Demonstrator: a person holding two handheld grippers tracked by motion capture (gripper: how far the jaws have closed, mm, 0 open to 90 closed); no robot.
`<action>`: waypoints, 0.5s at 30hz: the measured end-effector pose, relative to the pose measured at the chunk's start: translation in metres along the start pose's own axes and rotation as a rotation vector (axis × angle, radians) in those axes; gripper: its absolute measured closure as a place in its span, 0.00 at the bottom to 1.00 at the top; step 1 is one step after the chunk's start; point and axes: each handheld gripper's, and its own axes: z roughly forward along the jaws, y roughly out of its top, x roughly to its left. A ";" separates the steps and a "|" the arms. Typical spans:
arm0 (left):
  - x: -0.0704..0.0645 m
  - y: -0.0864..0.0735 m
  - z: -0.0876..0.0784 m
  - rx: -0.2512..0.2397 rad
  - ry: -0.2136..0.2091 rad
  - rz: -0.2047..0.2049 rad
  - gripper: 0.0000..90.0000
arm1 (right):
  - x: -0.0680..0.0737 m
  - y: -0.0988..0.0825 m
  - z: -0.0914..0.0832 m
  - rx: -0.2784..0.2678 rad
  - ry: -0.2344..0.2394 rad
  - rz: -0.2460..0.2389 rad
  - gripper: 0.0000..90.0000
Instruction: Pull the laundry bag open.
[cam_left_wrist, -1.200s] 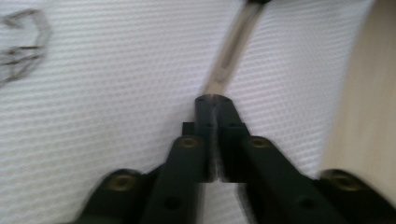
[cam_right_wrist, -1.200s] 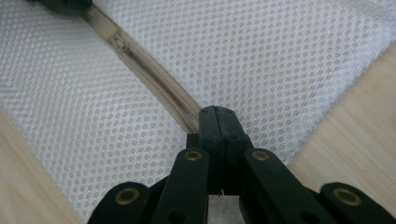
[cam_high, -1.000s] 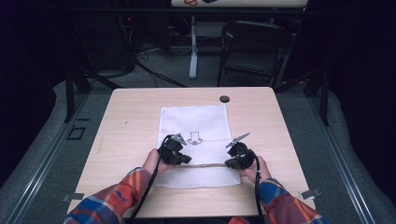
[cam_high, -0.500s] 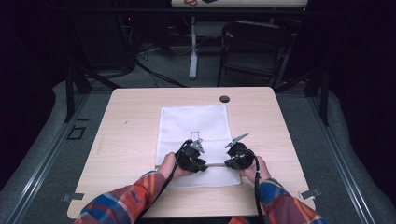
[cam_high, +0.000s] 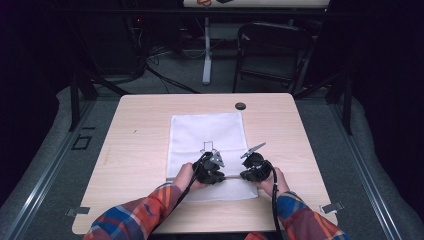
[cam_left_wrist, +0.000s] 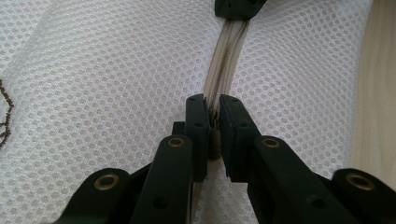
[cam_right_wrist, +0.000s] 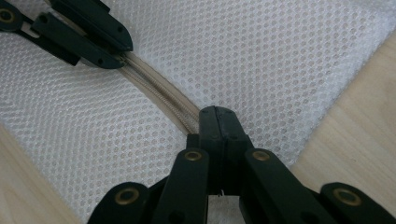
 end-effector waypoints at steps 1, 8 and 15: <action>0.000 0.001 -0.001 0.009 0.000 -0.003 0.92 | 0.000 0.000 0.000 -0.004 0.003 0.004 1.00; 0.002 -0.001 -0.004 0.016 -0.009 -0.024 0.92 | 0.001 -0.001 0.000 -0.006 -0.002 0.004 1.00; 0.003 -0.003 -0.006 0.022 -0.008 -0.029 0.92 | 0.000 -0.001 0.000 -0.006 0.014 0.002 1.00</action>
